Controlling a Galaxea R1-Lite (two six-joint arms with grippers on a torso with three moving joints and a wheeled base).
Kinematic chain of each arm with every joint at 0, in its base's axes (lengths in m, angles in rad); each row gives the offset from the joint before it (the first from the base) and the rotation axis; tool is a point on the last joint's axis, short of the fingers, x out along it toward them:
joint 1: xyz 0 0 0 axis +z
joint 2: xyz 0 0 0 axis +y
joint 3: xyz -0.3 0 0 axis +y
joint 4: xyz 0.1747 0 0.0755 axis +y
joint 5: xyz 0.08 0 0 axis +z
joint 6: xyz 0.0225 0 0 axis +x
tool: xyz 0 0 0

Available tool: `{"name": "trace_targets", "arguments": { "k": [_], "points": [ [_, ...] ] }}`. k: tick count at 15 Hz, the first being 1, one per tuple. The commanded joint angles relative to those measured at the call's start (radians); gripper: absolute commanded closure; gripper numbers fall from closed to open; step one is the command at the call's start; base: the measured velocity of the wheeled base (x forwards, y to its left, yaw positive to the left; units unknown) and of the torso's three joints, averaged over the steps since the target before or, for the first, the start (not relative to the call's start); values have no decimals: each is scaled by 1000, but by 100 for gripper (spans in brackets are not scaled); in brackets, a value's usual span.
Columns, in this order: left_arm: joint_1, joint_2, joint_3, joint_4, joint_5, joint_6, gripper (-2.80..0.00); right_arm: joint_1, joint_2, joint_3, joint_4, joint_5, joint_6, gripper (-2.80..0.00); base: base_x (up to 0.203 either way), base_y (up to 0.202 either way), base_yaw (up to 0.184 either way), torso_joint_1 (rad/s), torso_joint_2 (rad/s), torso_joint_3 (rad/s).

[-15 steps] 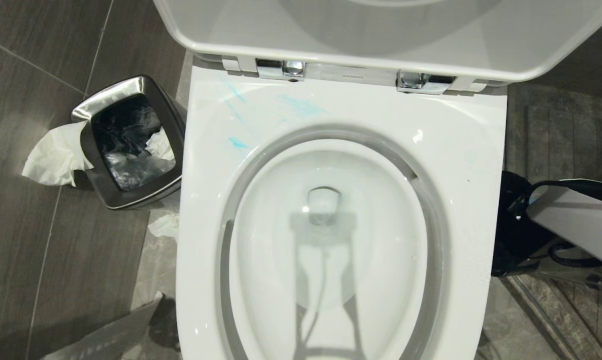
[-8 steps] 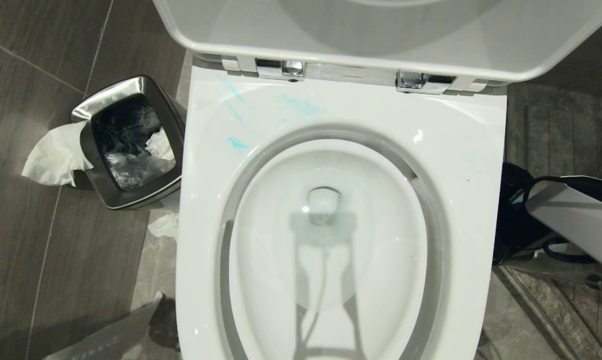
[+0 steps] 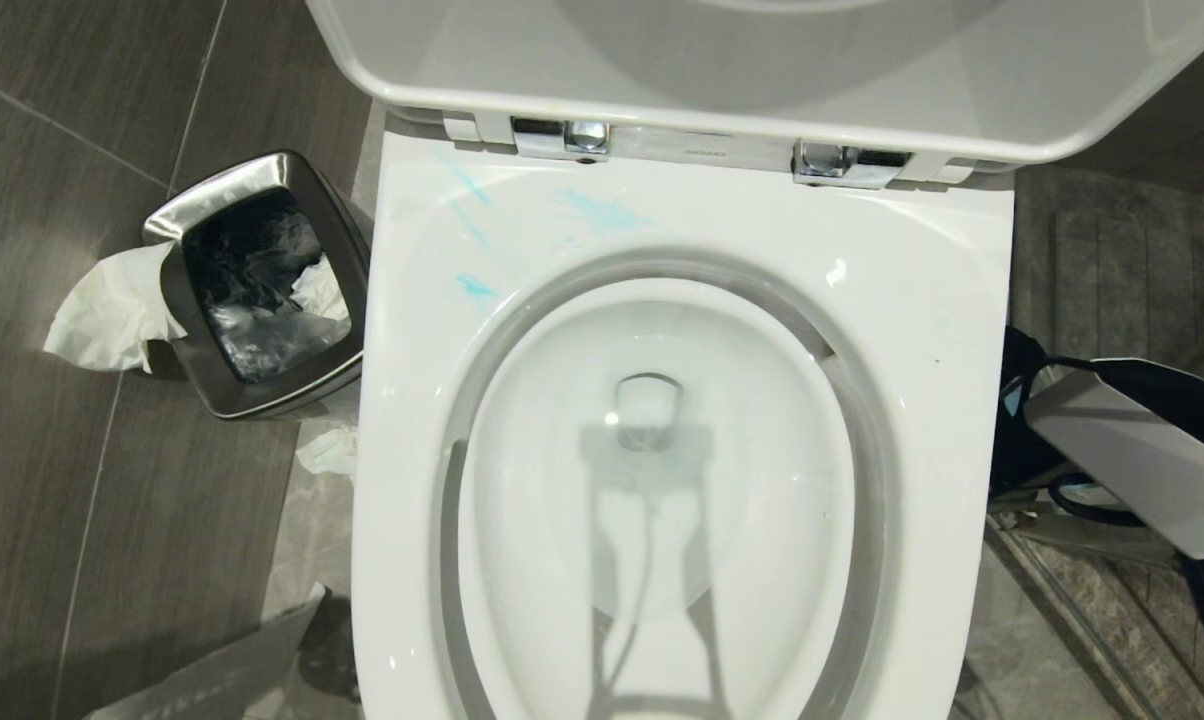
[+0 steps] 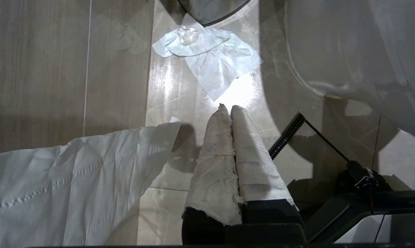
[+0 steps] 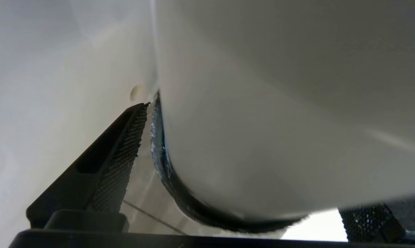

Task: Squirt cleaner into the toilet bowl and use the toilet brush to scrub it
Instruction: Pour in the cleaning agent

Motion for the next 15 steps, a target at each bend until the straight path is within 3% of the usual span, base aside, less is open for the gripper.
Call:
{"name": "trace_targets", "arguments": {
  "k": [1,15],
  "points": [
    [0,2,2,0,0,0,0,1,8,-21,-9,9,-7,-280,0,0,0,0,0,0],
    [0,2,0,0,0,0,0,3,-12,-61,-9,10,-14,-280,0,0,0,0,0,0]
  ]
}}
